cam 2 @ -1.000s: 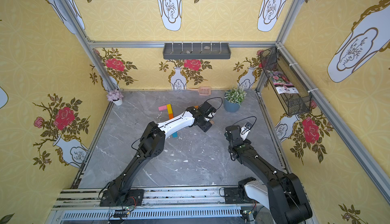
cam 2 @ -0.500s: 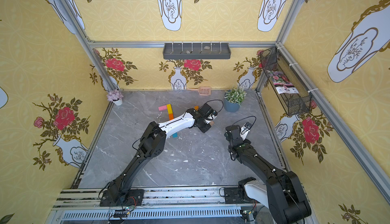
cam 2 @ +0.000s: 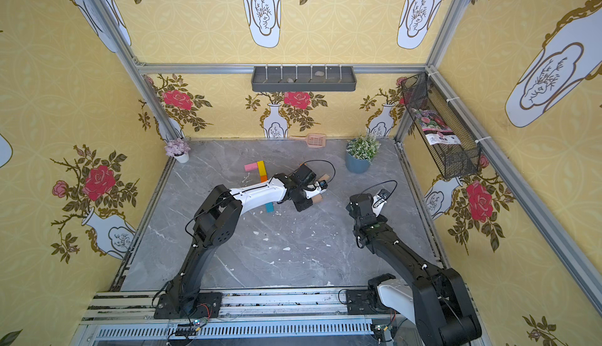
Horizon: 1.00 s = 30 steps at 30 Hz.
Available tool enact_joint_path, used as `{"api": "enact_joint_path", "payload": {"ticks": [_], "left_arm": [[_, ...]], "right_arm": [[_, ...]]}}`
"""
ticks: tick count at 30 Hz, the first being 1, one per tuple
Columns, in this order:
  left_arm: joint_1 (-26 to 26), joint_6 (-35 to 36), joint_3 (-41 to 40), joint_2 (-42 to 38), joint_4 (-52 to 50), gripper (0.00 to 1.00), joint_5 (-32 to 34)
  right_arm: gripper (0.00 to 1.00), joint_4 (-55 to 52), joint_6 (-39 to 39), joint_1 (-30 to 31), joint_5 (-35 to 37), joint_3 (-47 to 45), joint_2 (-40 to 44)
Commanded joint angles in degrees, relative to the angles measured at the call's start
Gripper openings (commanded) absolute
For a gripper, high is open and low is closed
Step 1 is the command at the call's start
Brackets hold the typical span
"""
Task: Assemble a giraffe with building blocks
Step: Pick up the building block from the center of the board, then assemble the building block at the center of the board.
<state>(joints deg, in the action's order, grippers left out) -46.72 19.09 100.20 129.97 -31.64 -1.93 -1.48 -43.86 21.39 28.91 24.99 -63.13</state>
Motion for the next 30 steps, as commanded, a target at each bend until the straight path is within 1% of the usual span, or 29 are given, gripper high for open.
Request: {"api": "enact_joint_path", "payload": {"ticks": [1, 4, 6, 8, 10, 13, 19, 22, 26, 30], "left_arm": [[1.8, 2.2, -2.1, -2.0, -5.6, 0.08, -8.8], [3.3, 2.0, -5.0, -5.0, -6.1, 0.09, -10.3], [4.6, 1.7, -4.1, -5.9, -9.8, 0.1, -12.1], [5.9, 2.3, -1.5, -5.9, -14.5, 0.11, -13.6], [6.7, 2.8, 0.1, -5.9, -16.6, 0.11, -13.4], [6.8, 3.6, -1.5, -6.8, -15.4, 0.11, -12.3], [7.2, 3.5, -8.2, -9.2, -11.3, 0.11, -7.1], [7.7, 3.9, -10.7, -9.9, -8.9, 0.11, -3.1], [8.0, 3.9, -12.3, -10.1, -4.8, 0.11, 2.0], [8.0, 2.4, -12.4, -9.6, -0.9, 0.11, 4.4]], "right_arm": [[0.98, 1.1, 0.0, -0.1, -0.1, -0.1, -0.1], [0.97, 1.5, 0.0, -0.1, -0.5, 0.0, -0.6], [0.97, 1.7, 0.0, -0.2, -0.8, 0.2, -1.1], [0.97, 1.8, 0.1, -0.2, -0.9, 0.4, -1.7], [0.97, 1.7, 0.1, -0.3, -1.0, 0.6, -2.2], [0.97, 1.8, 0.1, -0.3, -1.0, 0.7, -2.6], [0.98, 2.0, 0.1, -0.4, -1.0, 0.6, -2.9], [0.98, 2.2, 0.1, -0.4, -1.4, 0.8, -3.5], [0.98, 2.3, 0.1, -0.5, -1.7, 1.1, -4.5], [0.98, 2.3, 0.2, -0.5, -1.8, 1.3, -4.8]]}}
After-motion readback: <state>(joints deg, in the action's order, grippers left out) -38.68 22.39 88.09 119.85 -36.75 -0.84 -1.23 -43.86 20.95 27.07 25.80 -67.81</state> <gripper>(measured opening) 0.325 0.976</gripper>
